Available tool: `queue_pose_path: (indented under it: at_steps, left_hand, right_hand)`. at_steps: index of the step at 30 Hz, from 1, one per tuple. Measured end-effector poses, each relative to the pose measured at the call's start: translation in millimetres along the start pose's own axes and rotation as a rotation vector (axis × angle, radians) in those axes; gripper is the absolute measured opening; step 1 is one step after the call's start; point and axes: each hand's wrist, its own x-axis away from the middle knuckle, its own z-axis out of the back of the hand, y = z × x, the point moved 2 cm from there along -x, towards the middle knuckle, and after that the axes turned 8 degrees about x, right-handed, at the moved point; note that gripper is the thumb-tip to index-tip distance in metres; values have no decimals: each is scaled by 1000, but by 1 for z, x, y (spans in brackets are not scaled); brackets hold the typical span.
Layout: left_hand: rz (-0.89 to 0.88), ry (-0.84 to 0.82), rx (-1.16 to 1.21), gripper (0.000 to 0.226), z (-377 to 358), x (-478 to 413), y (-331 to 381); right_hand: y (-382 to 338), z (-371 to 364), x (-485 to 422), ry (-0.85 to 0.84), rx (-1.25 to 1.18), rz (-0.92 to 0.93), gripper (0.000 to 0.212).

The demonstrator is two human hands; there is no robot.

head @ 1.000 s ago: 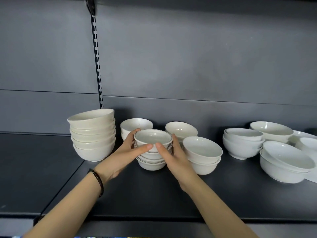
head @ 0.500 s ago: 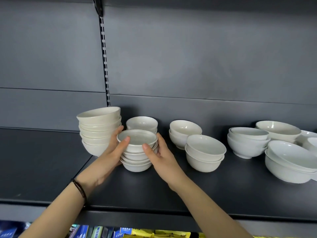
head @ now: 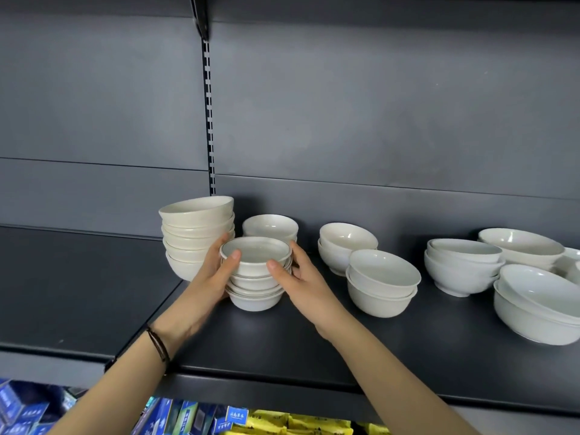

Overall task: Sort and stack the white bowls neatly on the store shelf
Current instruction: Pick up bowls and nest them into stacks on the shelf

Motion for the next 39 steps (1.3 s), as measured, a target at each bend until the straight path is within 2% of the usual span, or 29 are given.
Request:
queue_pose_path:
  at_steps: [5,8,10,12,15,17,20,22,25,27,30,32,36,39]
  left_hand:
    - [-10,15,-79,106,-5,-2,-1]
    - [-25,140,-96,92,-12,1,0]
    - [-108,310,-182,89,-14,8,1]
    - [-305,395,-408,77,-17,17,5]
    - [-541,353,-766,46,-22,29,10]
    - [-676,312,-1018,35,-30,33,17]
    - [-788,128,-1255,29,-53,37,27]
    - [-820,-33,-1384,26,-74,38,26]
    - [-792,-236,-1509,28,-109,36,14]
    - [-706,-305,-1571,34,-131,34,4]
    - [-583,-302,-1674,44,-157,31,-3]
    - [-504,-262,-1662,48,-169,28,-8]
    - [-271,-129,-1391,62,-174,17,-17]
    - [-97,-142,-936,68,-171,6,-26]
  right_hand:
    - [-14,35,5,65,173,-58,39]
    - [-15,54,21,234,271,79,17]
    - [-14,69,36,336,329,204,19]
    - [-12,83,49,375,387,256,24]
    - [-9,99,62,335,495,276,21]
    - [-8,108,69,301,571,303,17]
    - [-2,126,83,293,719,323,10]
    - [5,140,93,311,803,341,14]
    - [16,161,106,366,882,326,22]
    - [21,176,112,392,907,278,29]
    - [29,193,117,320,958,162,50]
    - [36,199,117,230,980,72,66]
    - [49,203,108,98,840,-69,90]
    - [55,202,93,87,631,-134,102]
